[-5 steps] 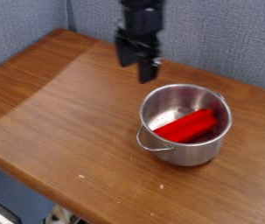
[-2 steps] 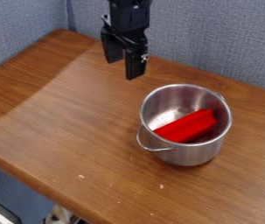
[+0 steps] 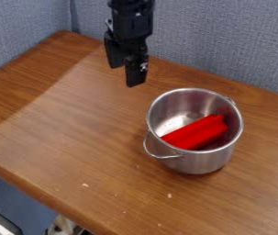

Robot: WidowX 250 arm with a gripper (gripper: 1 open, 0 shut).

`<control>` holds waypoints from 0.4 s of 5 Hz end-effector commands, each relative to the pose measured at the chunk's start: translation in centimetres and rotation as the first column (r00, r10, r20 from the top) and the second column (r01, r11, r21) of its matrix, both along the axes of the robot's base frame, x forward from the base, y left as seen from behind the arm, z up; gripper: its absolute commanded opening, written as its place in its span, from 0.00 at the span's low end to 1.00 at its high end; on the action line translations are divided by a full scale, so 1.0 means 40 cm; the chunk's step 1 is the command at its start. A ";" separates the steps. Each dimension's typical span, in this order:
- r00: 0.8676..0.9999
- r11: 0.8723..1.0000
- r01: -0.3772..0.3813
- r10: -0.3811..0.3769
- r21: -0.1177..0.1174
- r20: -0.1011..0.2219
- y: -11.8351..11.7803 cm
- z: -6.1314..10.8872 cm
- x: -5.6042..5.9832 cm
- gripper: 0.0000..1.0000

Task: Put the red object in the metal pot

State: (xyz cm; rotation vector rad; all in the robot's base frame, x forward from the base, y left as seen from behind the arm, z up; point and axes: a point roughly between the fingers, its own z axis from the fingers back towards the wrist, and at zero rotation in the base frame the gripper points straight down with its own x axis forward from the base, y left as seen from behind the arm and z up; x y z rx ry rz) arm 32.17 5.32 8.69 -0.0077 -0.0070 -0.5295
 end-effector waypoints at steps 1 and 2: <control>0.995 0.996 0.081 -0.083 0.038 0.047 0.028 0.025 0.006 0.00; 0.995 0.994 0.088 -0.091 0.057 0.045 0.019 -0.016 0.035 1.00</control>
